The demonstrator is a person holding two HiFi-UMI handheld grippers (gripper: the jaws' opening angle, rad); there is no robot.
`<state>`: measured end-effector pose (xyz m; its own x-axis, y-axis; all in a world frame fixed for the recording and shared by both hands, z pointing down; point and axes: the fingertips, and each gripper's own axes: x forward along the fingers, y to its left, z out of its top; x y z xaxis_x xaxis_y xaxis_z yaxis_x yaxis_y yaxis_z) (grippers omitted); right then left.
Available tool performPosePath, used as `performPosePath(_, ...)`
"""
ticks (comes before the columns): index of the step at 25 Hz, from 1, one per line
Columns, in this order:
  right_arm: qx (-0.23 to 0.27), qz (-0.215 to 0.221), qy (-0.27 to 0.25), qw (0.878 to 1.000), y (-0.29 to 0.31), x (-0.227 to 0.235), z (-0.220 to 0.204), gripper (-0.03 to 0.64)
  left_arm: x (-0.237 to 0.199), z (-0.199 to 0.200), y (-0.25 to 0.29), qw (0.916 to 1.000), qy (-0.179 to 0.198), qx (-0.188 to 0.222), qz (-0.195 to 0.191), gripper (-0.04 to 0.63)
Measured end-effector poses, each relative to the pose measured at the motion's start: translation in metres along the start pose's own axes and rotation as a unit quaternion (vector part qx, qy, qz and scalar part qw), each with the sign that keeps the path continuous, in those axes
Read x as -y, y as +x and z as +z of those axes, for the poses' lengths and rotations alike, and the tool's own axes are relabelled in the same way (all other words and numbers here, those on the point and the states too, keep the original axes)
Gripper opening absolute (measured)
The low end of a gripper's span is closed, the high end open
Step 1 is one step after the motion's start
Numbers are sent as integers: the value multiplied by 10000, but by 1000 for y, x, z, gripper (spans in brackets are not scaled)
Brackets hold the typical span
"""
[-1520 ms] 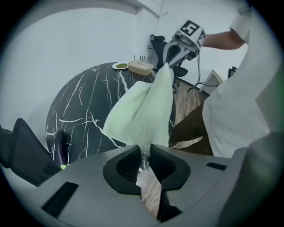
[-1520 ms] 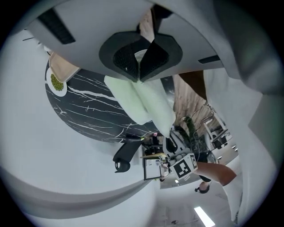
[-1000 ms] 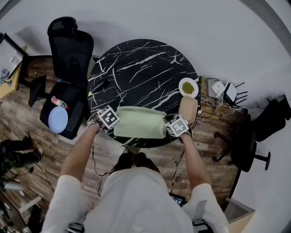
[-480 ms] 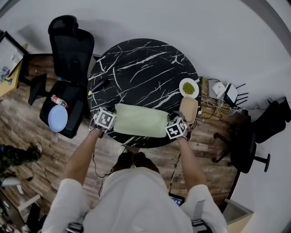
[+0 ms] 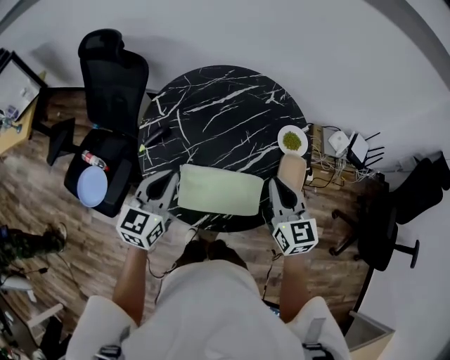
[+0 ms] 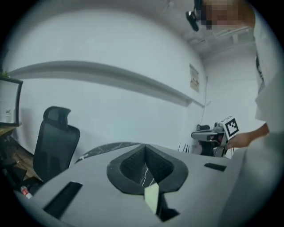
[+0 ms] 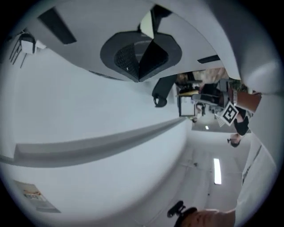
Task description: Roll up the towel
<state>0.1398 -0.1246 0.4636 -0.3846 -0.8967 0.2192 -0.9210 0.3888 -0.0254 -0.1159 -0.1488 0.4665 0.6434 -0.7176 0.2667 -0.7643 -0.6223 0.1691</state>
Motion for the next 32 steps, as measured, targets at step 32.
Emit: performPosePath(32,1219,568,-563,9893,-86,-96,121,-5,73,82,-106,9921,605,1027,-382,3)
